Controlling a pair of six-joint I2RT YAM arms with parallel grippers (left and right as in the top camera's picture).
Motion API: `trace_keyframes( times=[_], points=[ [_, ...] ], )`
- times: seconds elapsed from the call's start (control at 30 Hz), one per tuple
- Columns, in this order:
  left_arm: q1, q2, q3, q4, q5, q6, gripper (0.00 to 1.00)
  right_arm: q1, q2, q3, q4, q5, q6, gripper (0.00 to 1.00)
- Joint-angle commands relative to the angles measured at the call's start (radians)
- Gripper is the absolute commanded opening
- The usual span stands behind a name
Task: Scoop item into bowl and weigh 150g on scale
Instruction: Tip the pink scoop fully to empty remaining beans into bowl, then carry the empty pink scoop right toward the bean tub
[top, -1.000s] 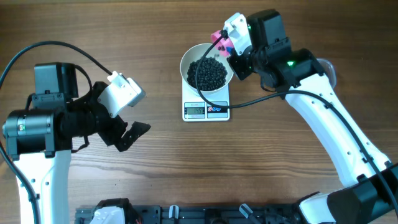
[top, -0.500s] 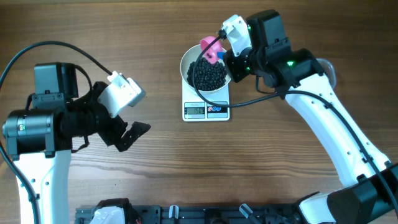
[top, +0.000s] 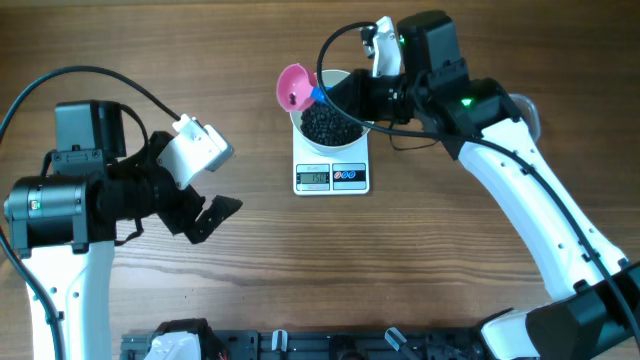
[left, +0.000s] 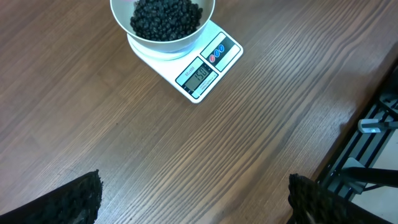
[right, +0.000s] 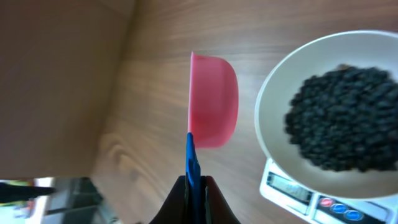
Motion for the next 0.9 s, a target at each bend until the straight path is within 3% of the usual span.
trace_keyframes(
  times=[0.0, 0.23, 0.53, 0.63, 0.87],
  points=[
    [-0.004, 0.003, -0.003, -0.001, -0.002, -0.009, 1.00, -0.021, 0.014, 0.007, 0.038, -0.087, 0.127, 0.04],
    [-0.004, 0.003, -0.003, -0.001, -0.002, -0.009, 1.00, -0.133, 0.014, 0.007, 0.037, -0.284, 0.127, 0.04],
    [-0.004, 0.003, -0.003, -0.001, -0.002, -0.009, 1.00, -0.341, 0.014, 0.007, -0.032, -0.343, 0.047, 0.04],
    [-0.004, 0.003, -0.003, -0.001, -0.002, -0.009, 1.00, -0.451, 0.014, 0.007, -0.086, -0.343, -0.035, 0.04],
    [-0.004, 0.003, -0.003, -0.001, -0.002, -0.010, 1.00, -0.686, 0.014, 0.007, -0.380, -0.256, -0.397, 0.04]
  ],
)
